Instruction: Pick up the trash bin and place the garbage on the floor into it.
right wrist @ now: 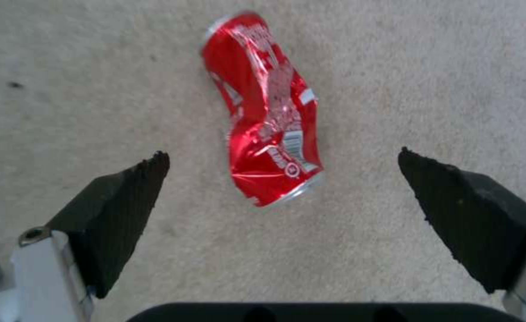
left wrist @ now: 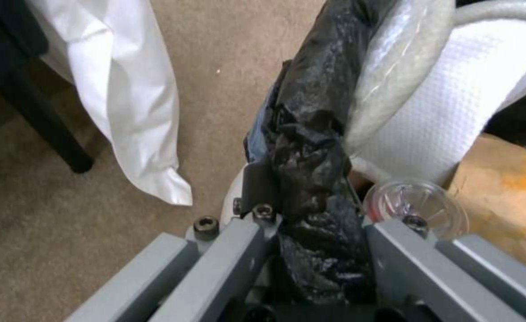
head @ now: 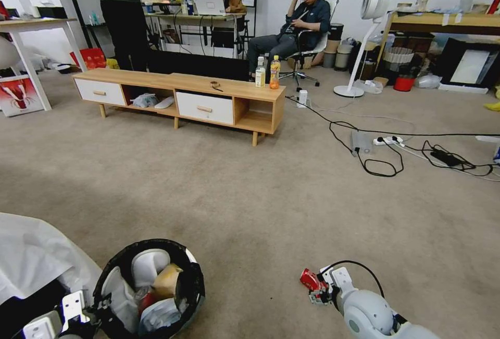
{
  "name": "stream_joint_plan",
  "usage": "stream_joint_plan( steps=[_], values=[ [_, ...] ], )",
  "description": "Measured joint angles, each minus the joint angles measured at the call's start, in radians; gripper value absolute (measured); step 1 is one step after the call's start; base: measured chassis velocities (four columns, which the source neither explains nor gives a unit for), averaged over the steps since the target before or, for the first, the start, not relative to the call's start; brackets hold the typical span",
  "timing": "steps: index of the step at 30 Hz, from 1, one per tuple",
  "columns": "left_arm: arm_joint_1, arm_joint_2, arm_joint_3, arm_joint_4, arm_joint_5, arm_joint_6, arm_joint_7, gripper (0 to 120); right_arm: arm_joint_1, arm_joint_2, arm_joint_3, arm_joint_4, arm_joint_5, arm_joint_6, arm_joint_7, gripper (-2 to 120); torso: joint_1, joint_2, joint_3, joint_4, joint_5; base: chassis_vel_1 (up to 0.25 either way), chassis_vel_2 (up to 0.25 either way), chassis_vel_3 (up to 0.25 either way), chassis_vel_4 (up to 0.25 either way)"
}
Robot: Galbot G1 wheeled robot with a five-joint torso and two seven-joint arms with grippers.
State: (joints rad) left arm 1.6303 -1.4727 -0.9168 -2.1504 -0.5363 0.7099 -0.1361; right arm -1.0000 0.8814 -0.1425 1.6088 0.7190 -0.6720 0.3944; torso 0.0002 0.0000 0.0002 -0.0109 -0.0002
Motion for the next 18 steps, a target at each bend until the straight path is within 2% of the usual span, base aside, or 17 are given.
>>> stream_joint_plan(
  steps=[10,18],
  values=[
    [-0.020,0.005,0.009,0.020,0.001,0.005,-0.004,3,0.060,0.064,-0.029,-0.198,-0.069,0.077,-0.060,97,0.000,0.000,0.000,0.0000,0.0001,0.000,0.000,0.000,0.000],
    [-0.027,0.010,0.012,0.033,0.000,0.006,-0.005,3,0.083,0.095,-0.038,-0.270,-0.106,0.116,-0.084,97,0.000,0.000,0.000,0.0001,0.0002,0.000,0.000,0.000,0.000]
  ],
)
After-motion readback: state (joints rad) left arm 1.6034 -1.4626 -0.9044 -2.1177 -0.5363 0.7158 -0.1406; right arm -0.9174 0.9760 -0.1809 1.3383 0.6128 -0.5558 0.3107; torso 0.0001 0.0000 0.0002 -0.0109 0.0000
